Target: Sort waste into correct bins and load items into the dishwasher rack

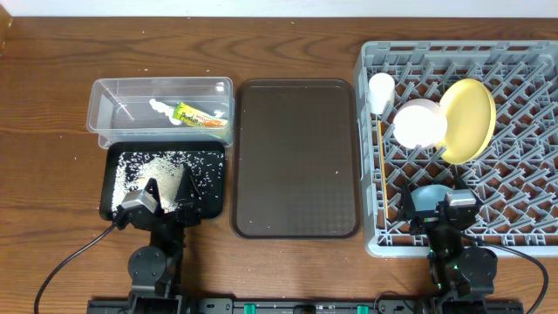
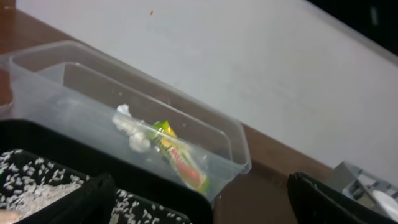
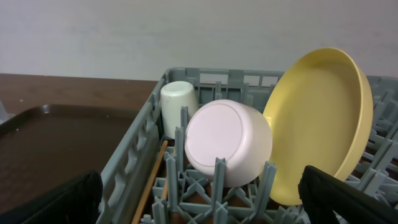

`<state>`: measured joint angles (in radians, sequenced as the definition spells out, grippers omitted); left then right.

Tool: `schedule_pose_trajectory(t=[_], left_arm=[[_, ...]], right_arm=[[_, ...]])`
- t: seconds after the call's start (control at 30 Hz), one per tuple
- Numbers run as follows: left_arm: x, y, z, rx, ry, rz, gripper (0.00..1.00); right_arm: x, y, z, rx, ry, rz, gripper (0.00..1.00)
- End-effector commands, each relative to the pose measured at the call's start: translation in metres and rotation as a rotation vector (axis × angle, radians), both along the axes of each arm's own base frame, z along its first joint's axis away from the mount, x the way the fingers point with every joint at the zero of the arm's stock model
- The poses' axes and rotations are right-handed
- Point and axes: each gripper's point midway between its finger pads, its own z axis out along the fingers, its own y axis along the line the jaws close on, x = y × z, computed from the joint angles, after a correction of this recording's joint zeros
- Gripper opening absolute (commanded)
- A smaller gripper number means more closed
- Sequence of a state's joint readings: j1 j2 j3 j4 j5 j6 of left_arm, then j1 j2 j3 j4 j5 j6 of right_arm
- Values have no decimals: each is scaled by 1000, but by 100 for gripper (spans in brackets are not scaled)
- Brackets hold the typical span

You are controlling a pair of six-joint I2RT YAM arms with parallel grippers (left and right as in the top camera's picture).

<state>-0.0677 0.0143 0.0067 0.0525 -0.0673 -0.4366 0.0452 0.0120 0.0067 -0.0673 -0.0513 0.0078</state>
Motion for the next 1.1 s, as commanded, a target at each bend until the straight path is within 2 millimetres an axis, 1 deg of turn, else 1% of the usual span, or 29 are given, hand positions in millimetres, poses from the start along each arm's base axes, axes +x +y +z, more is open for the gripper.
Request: schedule_pose_trajectory(t=[0.0,0.13,0.27,0.4,0.53,0.67,0.83,0.93,1.07], left_arm=[[-1,6,-7,17,27,30,90],[-4,11,-28,22,113,48,90],[-4,18,-27,23,110,76,90],[-4,13,-29,27,115,40,90],[-3,0,-28,210,120,-57,91],[-3,-5,-28,365,118,-97,91],[-3,-5,-28,456,119,-104,91],[-3,-5,-28,545,120,-112,90],[-3,-4,-28,586,122,-112,90]], right_arm=[[0,-6,0,13,0,-27,99],[0,-6,0,13,0,-27,99],[0,-6,0,13,0,-27,99],[0,-6,0,13,0,-27,99],[0,-6,0,13,0,-27,99],[0,-6,0,13,0,-27,99],[0,-6,0,13,0,-27,99],[0,-6,0,13,0,-27,99],[0,-6,0,13,0,-26,99]])
